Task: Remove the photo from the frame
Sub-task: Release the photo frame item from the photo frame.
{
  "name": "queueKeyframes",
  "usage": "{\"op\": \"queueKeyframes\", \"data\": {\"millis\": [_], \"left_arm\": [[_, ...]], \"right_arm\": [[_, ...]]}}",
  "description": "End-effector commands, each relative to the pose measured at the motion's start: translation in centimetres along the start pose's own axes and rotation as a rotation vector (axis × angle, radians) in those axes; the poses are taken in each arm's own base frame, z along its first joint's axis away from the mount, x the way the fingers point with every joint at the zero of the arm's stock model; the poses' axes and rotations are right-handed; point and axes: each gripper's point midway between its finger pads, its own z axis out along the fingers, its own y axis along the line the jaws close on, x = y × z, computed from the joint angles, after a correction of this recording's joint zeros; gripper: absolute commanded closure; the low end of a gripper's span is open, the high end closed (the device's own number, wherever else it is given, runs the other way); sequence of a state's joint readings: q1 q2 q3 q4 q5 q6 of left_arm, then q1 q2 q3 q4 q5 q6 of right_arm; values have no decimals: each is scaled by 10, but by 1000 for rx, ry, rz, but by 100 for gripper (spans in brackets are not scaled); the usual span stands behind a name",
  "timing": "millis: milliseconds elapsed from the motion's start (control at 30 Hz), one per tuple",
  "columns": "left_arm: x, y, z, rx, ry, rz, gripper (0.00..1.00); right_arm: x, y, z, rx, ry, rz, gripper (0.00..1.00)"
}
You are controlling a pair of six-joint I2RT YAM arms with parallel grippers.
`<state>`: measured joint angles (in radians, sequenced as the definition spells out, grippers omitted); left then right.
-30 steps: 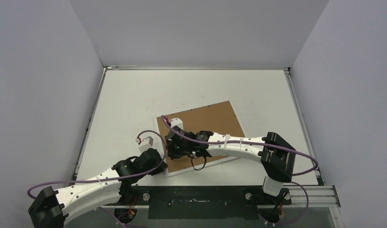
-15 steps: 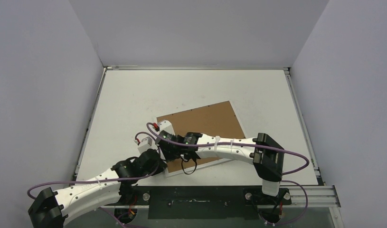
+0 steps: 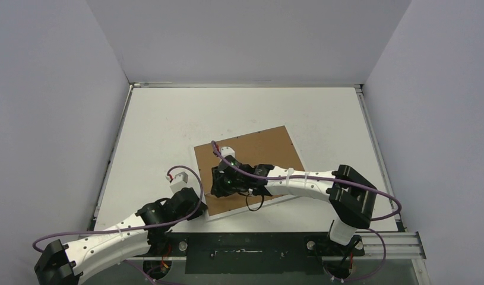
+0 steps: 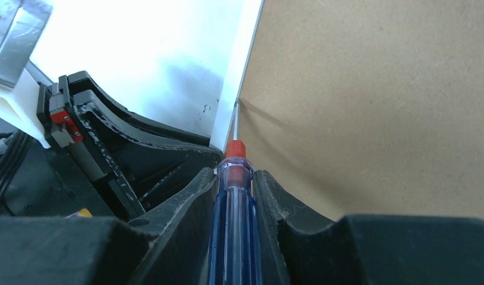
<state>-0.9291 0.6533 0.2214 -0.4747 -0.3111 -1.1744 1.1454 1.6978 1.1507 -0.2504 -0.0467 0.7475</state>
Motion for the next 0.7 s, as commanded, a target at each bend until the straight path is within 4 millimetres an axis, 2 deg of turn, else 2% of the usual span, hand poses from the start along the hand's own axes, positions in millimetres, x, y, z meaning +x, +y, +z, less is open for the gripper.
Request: {"op": "queueKeyframes", "data": {"millis": [0, 200, 433, 667], "left_arm": [[10, 28, 0, -84, 25, 46, 100], [9, 28, 0, -82, 17, 43, 100], [9, 30, 0, -91, 17, 41, 100], [9, 29, -1, -88, 16, 37, 100]], "right_arm": [[-39, 29, -23, -263, -117, 127, 100], [-31, 9, -24, -253, -100, 145, 100], [-23, 11, -19, -292, -70, 158, 100], [-22, 3, -22, -254, -76, 149, 100]]}}
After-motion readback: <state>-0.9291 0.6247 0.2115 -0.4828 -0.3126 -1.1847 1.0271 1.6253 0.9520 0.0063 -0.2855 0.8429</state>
